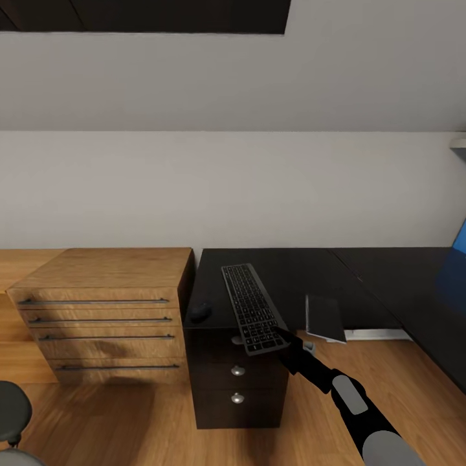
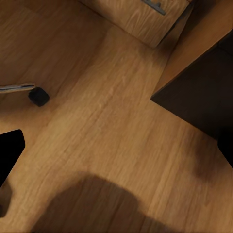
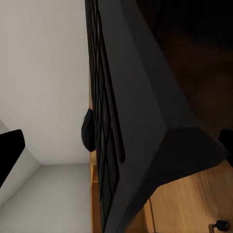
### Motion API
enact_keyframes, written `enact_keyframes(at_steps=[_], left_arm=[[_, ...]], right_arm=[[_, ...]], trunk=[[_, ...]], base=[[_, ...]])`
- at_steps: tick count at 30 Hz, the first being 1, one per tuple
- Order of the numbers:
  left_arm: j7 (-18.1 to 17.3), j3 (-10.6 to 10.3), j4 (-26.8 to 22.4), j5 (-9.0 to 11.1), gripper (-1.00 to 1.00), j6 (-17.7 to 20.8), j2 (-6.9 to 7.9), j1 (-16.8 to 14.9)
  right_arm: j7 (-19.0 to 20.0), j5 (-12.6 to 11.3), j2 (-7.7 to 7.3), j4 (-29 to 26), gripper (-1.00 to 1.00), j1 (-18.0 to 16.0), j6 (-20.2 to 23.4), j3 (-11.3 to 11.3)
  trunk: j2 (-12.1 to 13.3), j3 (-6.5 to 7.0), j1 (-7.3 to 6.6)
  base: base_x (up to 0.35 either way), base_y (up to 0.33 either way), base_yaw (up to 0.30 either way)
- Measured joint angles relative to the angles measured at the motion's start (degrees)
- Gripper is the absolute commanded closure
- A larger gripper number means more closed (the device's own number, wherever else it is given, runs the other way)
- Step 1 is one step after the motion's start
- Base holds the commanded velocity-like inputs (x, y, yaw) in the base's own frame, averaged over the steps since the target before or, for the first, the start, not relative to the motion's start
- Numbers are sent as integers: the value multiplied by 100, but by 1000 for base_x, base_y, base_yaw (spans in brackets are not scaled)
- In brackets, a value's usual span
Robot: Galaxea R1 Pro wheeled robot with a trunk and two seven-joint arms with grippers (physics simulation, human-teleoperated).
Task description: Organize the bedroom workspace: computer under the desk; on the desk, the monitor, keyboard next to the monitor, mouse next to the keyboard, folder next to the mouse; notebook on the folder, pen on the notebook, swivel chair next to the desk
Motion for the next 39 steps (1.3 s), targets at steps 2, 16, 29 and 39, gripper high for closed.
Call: enact_keyframes(at_steps=[2,16,29,39], left_arm=[[0,0,0,1,-100,0,0,0],[1,-5,0,3,-100,0,0,0],[1,-9,1,-2,-100,0,0,0],[9,-10,0,-6,-100,0,0,0]], right_arm=[[-1,0,0,0,-100,0,1,0],[-19,1,0,-1,100,0,-7,1],[-64,-40,-6,-5,100,-1,10,10],[-31,-29,-2,-37,100,0,4,16]], trunk=[[0,0,0],[0,0,0],[0,0,0],[400,179,-219]], base=[[18,15,0],[3,2,0],[0,0,0],[0,0,0]])
